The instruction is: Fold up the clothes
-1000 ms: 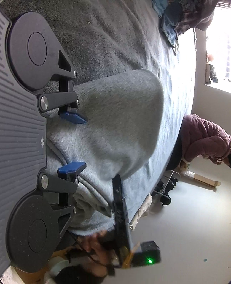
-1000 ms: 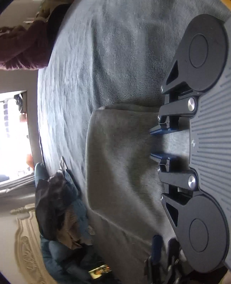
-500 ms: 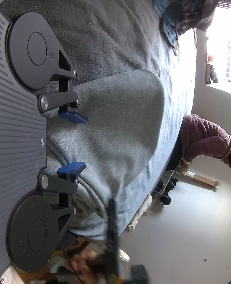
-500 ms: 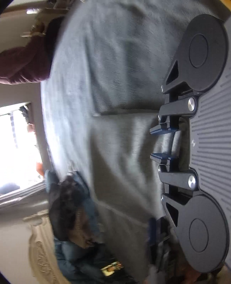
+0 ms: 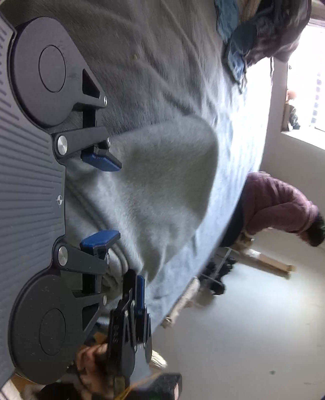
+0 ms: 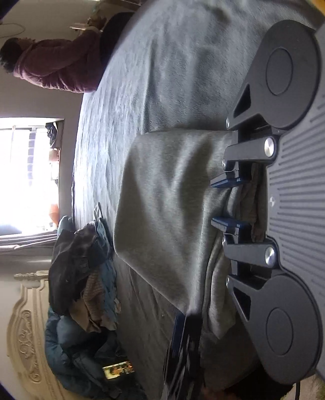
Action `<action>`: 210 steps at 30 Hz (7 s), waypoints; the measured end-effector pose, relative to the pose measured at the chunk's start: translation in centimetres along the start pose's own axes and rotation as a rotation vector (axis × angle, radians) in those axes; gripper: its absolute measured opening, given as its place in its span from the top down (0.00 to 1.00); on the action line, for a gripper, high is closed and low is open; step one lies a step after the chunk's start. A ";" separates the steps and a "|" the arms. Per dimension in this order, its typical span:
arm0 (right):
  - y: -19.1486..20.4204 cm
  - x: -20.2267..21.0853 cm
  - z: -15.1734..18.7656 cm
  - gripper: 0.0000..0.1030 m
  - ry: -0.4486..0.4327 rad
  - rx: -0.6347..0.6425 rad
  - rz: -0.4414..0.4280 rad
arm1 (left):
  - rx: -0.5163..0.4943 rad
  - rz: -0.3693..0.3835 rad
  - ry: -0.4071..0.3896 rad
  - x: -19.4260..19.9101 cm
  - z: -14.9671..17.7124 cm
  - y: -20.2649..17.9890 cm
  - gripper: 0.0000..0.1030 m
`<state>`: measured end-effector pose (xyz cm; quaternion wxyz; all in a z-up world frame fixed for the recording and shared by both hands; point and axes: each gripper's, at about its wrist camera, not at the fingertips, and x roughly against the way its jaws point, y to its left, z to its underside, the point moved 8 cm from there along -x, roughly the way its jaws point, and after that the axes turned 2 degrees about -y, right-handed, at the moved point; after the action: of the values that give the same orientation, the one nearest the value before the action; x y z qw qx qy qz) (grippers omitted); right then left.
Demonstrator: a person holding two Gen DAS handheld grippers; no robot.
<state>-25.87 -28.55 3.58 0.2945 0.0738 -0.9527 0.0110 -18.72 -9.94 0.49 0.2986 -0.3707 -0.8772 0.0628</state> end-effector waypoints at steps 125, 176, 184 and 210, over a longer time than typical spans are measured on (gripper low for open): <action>9.2 -2.8 4.7 0.95 -0.254 0.597 0.054 | -0.509 -0.259 -0.130 -3.5 0.5 -3.9 0.77; 9.0 0.9 6.4 0.82 -0.231 1.203 0.023 | -1.397 -0.157 -0.215 -4.5 7.4 -4.6 0.84; 9.5 4.2 0.8 0.83 -0.332 0.813 -0.132 | -1.455 -0.142 -0.210 -4.8 7.3 -4.5 0.84; 6.5 -1.7 5.0 0.83 -0.407 0.239 -0.097 | -0.850 -0.336 -0.087 3.0 2.8 -1.4 0.81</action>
<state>-28.23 -22.20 -1.37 0.0858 0.1545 -0.9797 0.0946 -22.79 -8.54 0.14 0.0889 -0.3100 -0.8849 -0.3362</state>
